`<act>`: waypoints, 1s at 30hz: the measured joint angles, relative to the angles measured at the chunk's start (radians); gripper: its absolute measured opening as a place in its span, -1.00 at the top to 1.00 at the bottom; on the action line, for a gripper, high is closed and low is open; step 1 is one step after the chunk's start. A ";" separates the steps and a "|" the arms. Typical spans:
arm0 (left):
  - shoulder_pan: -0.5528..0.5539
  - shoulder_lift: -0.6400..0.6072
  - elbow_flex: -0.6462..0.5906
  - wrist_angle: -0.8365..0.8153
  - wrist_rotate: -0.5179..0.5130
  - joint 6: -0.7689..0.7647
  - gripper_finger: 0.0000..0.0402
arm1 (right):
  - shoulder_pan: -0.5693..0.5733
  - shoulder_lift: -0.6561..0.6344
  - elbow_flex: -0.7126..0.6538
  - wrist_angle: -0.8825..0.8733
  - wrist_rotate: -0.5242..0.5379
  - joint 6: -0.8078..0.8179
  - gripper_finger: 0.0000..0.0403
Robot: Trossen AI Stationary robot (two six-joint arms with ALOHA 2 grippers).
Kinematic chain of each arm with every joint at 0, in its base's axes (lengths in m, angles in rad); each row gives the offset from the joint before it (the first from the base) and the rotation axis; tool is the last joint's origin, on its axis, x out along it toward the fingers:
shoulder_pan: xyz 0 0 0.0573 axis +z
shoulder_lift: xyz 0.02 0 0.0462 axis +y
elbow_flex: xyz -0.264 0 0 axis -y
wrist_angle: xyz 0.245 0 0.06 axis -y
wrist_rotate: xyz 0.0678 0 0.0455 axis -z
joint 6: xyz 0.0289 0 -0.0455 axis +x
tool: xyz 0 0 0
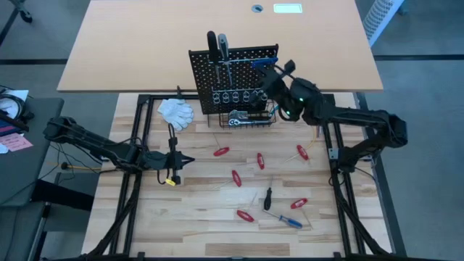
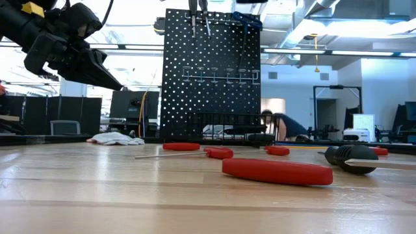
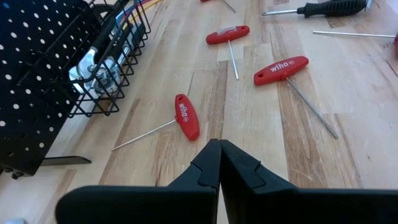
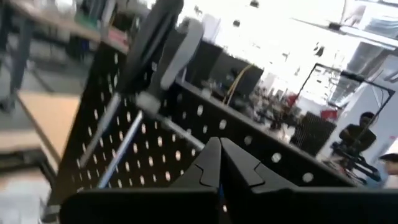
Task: Hang tools onto peg board
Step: Hang the blue pick tool on the pegboard
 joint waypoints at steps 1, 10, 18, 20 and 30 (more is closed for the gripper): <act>0.000 0.000 0.000 0.000 0.000 -0.001 1.00 | 0.008 0.006 0.016 -0.034 0.003 0.000 0.96; 0.000 0.000 0.000 -0.056 0.000 -0.044 1.00 | 0.190 -0.024 0.035 -0.435 0.007 0.096 0.99; 0.000 0.000 0.000 -0.083 0.000 -0.070 1.00 | 0.193 -0.084 -0.221 -0.497 0.209 0.337 0.99; 0.000 0.000 0.000 -0.079 -0.001 -0.069 1.00 | 0.152 -0.117 -0.331 -0.312 0.210 0.379 0.97; 0.000 0.000 0.000 -0.052 -0.004 -0.058 1.00 | -0.062 -0.007 -0.512 0.435 -0.062 0.351 0.37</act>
